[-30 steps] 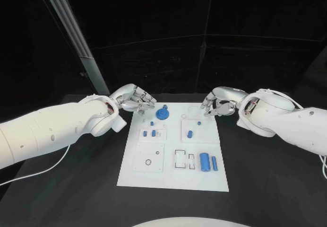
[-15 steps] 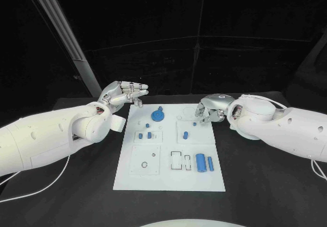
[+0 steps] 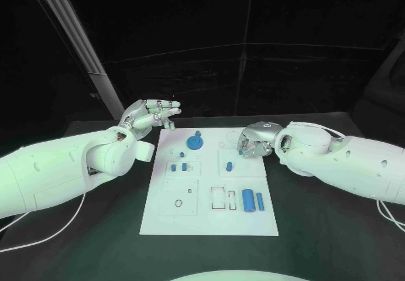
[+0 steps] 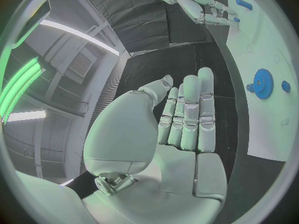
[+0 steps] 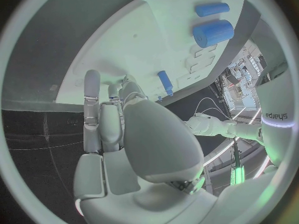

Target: Assemble the parts on the task board

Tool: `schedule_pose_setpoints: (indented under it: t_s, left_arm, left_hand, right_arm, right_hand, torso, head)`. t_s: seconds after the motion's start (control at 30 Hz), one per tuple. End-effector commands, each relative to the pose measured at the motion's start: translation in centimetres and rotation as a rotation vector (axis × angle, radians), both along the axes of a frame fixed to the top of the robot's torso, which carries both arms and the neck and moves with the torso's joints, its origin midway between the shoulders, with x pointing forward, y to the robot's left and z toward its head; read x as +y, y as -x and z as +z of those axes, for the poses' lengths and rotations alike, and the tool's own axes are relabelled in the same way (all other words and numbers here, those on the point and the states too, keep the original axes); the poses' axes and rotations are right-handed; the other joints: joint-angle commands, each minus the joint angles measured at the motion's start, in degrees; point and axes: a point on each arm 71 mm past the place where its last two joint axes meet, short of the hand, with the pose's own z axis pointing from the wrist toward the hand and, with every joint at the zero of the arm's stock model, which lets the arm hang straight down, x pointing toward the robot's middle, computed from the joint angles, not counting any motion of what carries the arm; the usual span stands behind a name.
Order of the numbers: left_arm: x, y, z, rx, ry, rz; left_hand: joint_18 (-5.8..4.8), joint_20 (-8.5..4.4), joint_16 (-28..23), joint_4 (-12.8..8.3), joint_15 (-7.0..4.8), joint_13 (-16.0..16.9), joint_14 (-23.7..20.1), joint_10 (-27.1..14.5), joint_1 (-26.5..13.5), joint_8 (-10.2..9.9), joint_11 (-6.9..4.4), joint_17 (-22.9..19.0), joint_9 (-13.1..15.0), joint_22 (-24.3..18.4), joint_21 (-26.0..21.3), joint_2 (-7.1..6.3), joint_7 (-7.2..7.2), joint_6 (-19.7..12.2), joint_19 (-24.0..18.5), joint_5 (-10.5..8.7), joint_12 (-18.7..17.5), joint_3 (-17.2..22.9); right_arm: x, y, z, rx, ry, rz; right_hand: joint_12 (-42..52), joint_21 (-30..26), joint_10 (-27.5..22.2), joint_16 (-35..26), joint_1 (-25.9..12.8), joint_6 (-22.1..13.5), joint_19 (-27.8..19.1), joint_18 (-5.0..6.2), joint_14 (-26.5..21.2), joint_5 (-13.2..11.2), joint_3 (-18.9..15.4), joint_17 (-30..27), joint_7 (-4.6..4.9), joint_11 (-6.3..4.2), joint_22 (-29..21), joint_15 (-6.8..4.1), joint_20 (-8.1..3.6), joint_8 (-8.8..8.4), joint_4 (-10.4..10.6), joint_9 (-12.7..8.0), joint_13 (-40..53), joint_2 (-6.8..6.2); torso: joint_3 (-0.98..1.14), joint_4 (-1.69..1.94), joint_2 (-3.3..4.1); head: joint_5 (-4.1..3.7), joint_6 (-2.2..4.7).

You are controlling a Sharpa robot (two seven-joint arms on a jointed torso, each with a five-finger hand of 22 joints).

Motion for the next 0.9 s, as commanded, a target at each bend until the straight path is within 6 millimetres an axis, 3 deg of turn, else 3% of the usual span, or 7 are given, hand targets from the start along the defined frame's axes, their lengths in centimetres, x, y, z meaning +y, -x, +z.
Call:
schedule_pose_setpoints:
  t_s: [0.03, 0.57, 0.73, 0.9]
  left_arm:
    - [0.07, -0.04, 0.11, 0.002, 0.017, 0.010]
    - [0.13, -0.08, -0.05, 0.021, 0.011, 0.005]
    - [0.18, -0.08, -0.08, 0.025, 0.010, 0.005]
    - [0.18, -0.08, -0.10, 0.028, 0.010, 0.002]
  left_hand:
    - [0.82, -0.44, 0.0, -0.3, -0.35, 0.0, 0.1, 0.5, 0.2, 0.3, 0.00, -0.1, 0.0, -0.1, -0.4, 0.48, 0.12, 0.5, -0.1, 0.11, 0.2, -0.1]
    - [0.79, -0.50, -0.1, -0.5, -0.36, -0.1, 0.0, 0.4, 0.5, 0.3, 0.04, -0.2, 0.0, -0.2, -0.5, 0.55, 0.19, 0.5, 0.0, 0.13, 0.3, 0.0]
    - [0.78, -0.52, -0.1, -0.6, -0.35, -0.1, -0.1, 0.3, 0.7, 0.3, 0.07, -0.3, 0.0, -0.3, -0.6, 0.56, 0.22, 0.4, 0.0, 0.13, 0.3, 0.1]
    - [0.77, -0.53, -0.1, -0.8, -0.33, -0.2, -0.2, 0.1, 0.8, 0.3, 0.11, -0.4, 0.0, -0.3, -0.7, 0.58, 0.27, 0.4, 0.0, 0.13, 0.3, 0.1]
  right_arm:
    - [0.31, 0.08, -0.05, 0.007, 0.017, 0.025]
    - [0.99, 0.11, -0.56, 0.042, 0.039, 0.039]
    - [1.02, 0.09, -0.61, 0.045, 0.046, 0.033]
    - [1.10, -0.03, -0.36, 0.003, 0.039, 0.022]
  right_hand:
    - [-0.5, 0.4, 0.7, 0.4, 0.7, 0.5, 0.0, 0.33, 1.6, -0.2, 0.7, 0.3, -0.01, 0.03, 0.1, 0.36, 0.14, -0.33, 0.0, 0.1, -0.3, 0.03]
    - [-2.1, 2.1, 2.5, 1.7, 1.3, 2.2, -0.6, 0.34, 1.9, -1.7, 7.8, 1.9, 0.07, 0.07, 1.3, 0.29, 0.09, -1.51, -0.8, 0.1, -0.6, -0.15]
    - [-2.2, 3.1, 4.2, 2.3, 1.0, 3.7, -0.6, 0.37, 2.1, -2.2, 11.3, 2.5, -0.26, -0.30, 1.9, -0.10, -0.10, -1.42, -1.5, 0.2, -0.5, -0.53]
    - [-2.7, 4.0, 5.5, 2.3, 0.4, 4.9, -0.9, 0.36, 2.0, -4.2, 16.3, 2.2, -0.44, -0.57, 2.5, -0.47, -0.24, -1.59, -2.6, 0.2, -0.5, -0.75]
  torso:
    - [0.00, -0.01, 0.02]
    - [-0.02, -0.05, -0.03]
    - [0.01, -0.09, -0.02]
    - [-0.02, -0.05, -0.01]
  head:
    - [0.02, -0.06]
    - [0.20, -0.34]
    - [0.23, -0.38]
    - [0.19, -0.43]
